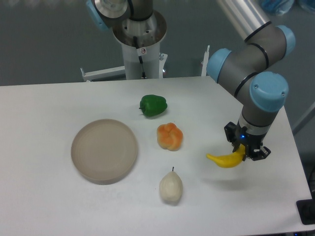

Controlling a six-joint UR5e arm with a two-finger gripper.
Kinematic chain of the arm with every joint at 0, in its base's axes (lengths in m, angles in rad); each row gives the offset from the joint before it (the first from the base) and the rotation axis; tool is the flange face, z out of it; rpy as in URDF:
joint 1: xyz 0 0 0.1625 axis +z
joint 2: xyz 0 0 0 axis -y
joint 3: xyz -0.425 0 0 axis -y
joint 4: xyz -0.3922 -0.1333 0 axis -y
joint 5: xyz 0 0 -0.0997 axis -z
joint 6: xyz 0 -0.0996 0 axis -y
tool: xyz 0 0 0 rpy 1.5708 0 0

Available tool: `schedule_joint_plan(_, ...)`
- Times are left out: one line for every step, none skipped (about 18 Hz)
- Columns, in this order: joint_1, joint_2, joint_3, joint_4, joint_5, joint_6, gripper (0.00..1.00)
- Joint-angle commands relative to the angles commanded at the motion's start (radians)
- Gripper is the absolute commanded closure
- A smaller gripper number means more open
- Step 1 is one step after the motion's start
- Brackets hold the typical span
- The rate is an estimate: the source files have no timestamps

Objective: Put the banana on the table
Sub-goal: 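Carry the yellow banana in the gripper toward the orange fruit and lower it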

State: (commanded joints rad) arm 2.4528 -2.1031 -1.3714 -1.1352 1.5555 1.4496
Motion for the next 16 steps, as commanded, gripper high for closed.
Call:
schedule_joint_plan(-0.002, 0.000, -0.005, 0.000, 0.002, -0.002, 0.88)
schedule_joint_plan(0.000, 0.002, -0.008, -0.002, 0.002, -0.002, 0.88)
schedule_joint_plan(-0.002, 0.003, -0.011, -0.002, 0.002, -0.002, 0.88)
schedule_joint_plan(0.000, 0.006, -0.014, -0.014, 0.002, -0.017, 0.88)
schedule_joint_plan(-0.002, 0.006, -0.015, -0.052, 0.012, -0.017, 0.88)
schedule_joint_plan(-0.002, 0.008, -0.018, -0.075, 0.030, -0.020, 0.88)
schedule_joint_plan(-0.002, 0.008, -0.028, -0.089, 0.053, -0.029, 0.88)
schedule_joint_plan(0.002, 0.012, -0.040, -0.095, 0.070, -0.047, 0.89)
schedule_joint_plan(0.008, 0.024, -0.058, -0.094, 0.074, -0.063, 0.91)
schedule_joint_plan(0.021, 0.041, -0.090, -0.089, 0.074, -0.066, 0.91)
schedule_joint_plan(0.023, 0.054, -0.112, -0.086, 0.074, -0.066, 0.92)
schedule_joint_plan(0.026, 0.060, -0.130, -0.083, 0.072, -0.067, 0.93)
schedule_joint_plan(0.034, 0.064, -0.146, -0.083, 0.072, -0.071, 0.94)
schedule_joint_plan(0.046, 0.071, -0.162, -0.083, 0.069, -0.071, 0.94)
schedule_joint_plan(0.052, 0.084, -0.184, -0.081, 0.064, -0.071, 0.94)
schedule_joint_plan(0.058, 0.097, -0.219, -0.074, 0.060, -0.071, 0.94)
